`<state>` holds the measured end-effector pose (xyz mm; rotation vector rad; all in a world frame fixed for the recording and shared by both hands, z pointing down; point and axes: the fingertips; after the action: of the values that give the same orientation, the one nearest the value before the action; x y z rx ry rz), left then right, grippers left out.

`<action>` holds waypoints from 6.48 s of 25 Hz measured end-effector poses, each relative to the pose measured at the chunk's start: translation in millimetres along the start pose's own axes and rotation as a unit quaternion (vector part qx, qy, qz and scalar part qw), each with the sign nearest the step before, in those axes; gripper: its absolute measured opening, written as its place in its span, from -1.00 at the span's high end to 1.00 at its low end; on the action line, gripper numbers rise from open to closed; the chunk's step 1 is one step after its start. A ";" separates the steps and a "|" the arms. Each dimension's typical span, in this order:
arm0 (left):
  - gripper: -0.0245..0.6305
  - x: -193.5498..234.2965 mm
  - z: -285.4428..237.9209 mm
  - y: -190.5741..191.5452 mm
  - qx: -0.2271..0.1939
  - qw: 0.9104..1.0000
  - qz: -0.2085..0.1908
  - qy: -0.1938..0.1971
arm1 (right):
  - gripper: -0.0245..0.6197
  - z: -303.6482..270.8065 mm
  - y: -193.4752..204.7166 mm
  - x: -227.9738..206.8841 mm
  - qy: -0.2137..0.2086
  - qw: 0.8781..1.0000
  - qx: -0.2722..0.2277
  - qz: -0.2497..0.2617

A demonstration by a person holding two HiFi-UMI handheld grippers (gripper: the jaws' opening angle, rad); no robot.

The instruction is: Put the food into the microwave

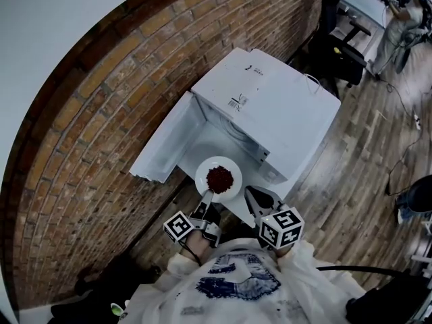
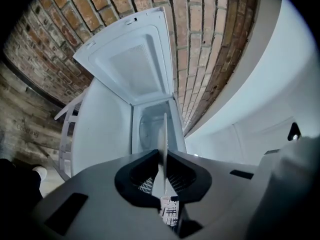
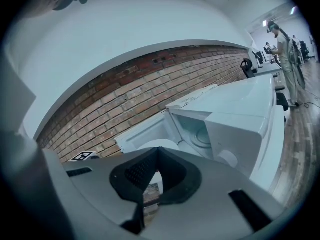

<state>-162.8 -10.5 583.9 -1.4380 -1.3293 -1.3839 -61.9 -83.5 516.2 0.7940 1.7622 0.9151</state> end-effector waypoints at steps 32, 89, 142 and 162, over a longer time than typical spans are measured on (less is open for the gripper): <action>0.81 39.3 -107.7 -40.1 0.168 0.986 0.017 -0.010 | 0.88 -44.2 -4.5 -4.0 0.164 0.985 -0.042 -0.038; 0.81 91.8 -261.6 -13.5 0.206 0.978 -0.006 -0.042 | 0.88 -14.0 -16.9 -35.9 0.279 0.956 -0.072 -0.047; 0.85 89.5 -241.6 9.1 0.236 0.971 -0.003 -0.049 | 0.88 3.1 -6.3 -28.5 0.288 0.951 -0.093 -0.063; 0.85 82.9 -260.7 14.6 0.230 0.972 -0.006 -0.054 | 0.88 11.9 -4.2 -35.2 0.288 0.951 -0.089 -0.069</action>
<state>-216.8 -248.6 708.1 -1.2000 -1.6027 -0.9290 -39.7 -112.2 525.5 0.2877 2.1575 1.2769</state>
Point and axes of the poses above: the fingertips, and each gripper's own axes: z backward along the fingers, x to its left, y out of its underside, and after that the axes turned 7 degrees about -x, right-handed
